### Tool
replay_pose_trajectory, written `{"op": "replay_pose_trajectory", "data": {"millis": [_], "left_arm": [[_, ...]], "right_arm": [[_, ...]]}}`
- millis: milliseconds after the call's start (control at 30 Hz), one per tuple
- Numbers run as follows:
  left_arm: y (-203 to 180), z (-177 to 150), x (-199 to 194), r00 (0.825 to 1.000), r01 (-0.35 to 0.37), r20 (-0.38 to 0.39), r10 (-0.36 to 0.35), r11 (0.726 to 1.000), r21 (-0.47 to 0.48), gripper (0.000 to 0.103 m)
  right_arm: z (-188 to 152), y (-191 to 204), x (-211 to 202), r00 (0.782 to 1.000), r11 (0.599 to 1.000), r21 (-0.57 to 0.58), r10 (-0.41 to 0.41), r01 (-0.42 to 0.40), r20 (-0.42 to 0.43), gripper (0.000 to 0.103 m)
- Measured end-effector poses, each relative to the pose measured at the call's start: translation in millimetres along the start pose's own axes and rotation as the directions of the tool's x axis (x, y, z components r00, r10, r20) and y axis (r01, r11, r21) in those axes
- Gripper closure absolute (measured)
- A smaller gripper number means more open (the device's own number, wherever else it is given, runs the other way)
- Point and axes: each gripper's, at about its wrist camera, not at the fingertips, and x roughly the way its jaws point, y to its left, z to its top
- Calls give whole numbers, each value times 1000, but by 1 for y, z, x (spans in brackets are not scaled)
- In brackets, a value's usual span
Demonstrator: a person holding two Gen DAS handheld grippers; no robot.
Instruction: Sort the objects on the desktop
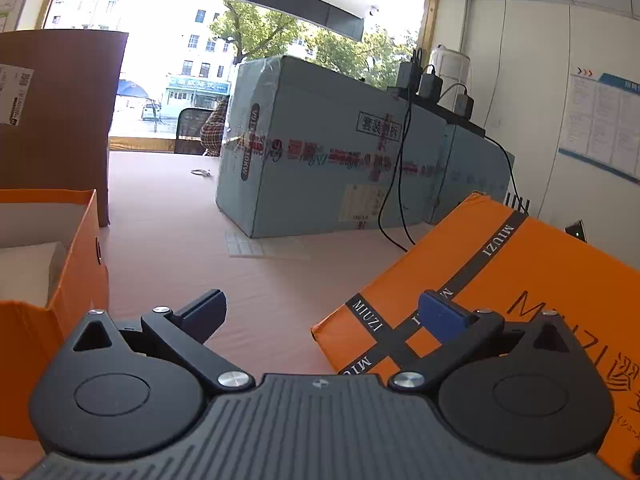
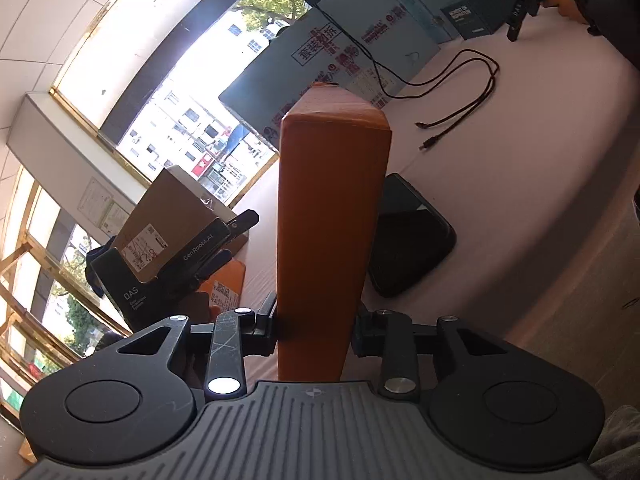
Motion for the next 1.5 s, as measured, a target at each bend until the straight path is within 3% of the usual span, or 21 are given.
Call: {"op": "replay_pose_trajectory", "data": {"millis": [167,333,400,500,567,633,700,900,1167,1267,1400,1500], "left_arm": [[-18,-6,41,982,159,-118,-146,982,105,0],[-34,-7,86,933,270,-259,-249,962,48,0],[-40,-10,94,935,262,-267,-231,961,86,0],[-44,-11,100,960,207,-225,-168,964,167,0],[-40,-11,105,959,209,-225,-174,967,143,0],[-31,-8,115,936,251,-268,-229,967,51,0],[-21,-7,126,899,295,-323,-296,954,-53,0],[-22,-1,129,846,380,-392,-362,924,-34,0],[-26,-4,123,822,400,-426,-379,916,-43,0],[-22,-3,120,801,419,-439,-406,905,-72,0],[-12,0,115,759,438,-456,-466,882,-172,0],[-10,1,108,747,418,-474,-466,884,-210,0]], "right_arm": [[-3,-25,-13,998,996,63,-70,70,-2,56],[-8,-50,-14,989,981,138,-145,140,29,45],[-11,-57,-14,983,974,154,-176,167,44,41],[-16,-62,-14,979,973,146,-192,180,68,38],[-18,-56,-14,967,968,92,-239,232,84,33],[-19,-52,-15,951,956,37,-292,290,103,21],[-19,-51,-15,936,942,-5,-331,334,122,19],[-20,-60,-10,923,938,18,-344,346,171,16],[-15,-65,-5,906,931,1,-356,366,230,14],[-13,-71,-12,918,940,-36,-322,339,233,14],[-12,-75,-23,924,944,-92,-287,318,253,15],[-9,-72,-28,927,940,-135,-273,314,257,16]]}}
